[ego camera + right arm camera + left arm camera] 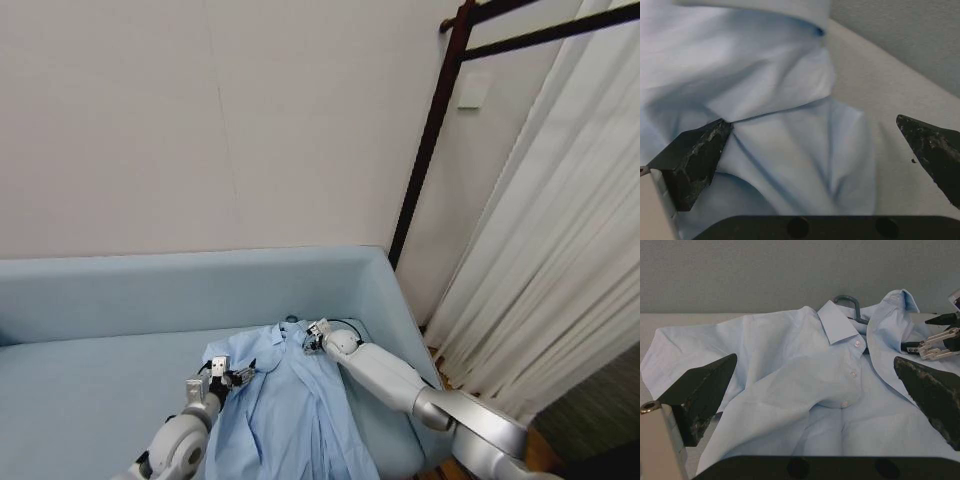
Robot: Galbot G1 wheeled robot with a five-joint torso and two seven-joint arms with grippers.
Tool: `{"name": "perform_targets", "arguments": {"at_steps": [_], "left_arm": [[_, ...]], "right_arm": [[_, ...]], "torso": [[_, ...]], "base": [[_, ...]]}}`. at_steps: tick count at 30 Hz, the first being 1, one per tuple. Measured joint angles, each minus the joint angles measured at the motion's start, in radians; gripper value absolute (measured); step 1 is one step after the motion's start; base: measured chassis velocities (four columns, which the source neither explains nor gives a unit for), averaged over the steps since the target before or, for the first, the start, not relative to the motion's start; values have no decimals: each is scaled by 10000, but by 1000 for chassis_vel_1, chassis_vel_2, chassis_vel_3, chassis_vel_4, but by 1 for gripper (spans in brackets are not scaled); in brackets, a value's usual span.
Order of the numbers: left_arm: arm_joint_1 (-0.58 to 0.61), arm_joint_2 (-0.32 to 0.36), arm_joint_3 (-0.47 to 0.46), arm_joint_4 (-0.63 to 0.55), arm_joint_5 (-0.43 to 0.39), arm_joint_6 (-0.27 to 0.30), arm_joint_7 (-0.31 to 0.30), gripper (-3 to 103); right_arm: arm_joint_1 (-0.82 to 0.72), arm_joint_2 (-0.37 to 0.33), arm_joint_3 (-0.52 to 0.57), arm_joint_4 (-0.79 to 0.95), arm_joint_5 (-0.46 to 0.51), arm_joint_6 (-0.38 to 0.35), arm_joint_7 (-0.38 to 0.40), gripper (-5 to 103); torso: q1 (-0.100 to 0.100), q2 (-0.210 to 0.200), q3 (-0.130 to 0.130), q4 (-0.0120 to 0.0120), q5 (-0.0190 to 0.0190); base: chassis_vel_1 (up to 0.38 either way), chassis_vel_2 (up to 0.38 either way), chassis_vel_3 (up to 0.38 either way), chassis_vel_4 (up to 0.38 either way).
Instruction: Pick up the clothes from the sofa and hang them on the clothes hanger.
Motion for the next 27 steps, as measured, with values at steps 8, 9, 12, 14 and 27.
{"name": "perform_targets", "arguments": {"at_steps": [8, 9, 12, 14, 27], "left_arm": [[-29, 11, 11, 6, 4, -111, 108, 100], [-42, 4, 23, 8, 4, -117, 122, 100], [-49, 2, 35, 9, 4, -136, 153, 100], [-47, 4, 35, 9, 5, -145, 160, 100], [-13, -3, -7, 9, 31, -225, 167, 100]], "right_arm": [[251, 224, 64, -789, -549, 653, -93, 100], [280, 294, 79, -936, -672, 805, -92, 100], [321, 443, 98, -1191, -869, 1081, -63, 100], [319, 390, 93, -1045, -805, 1016, -37, 100], [491, -164, -42, -161, 189, 53, -241, 100]], "torso": [[0, -1, 1, -3, 0], [0, 0, 1, -3, 0], [0, 0, 1, -2, 1], [0, -1, 1, 1, 0], [0, 0, -1, 1, 1]], "base": [[0, 0, 0, 0], [0, 0, 0, 0], [0, 0, 0, 0], [0, 0, 0, 0], [0, 0, 0, 0]]}}
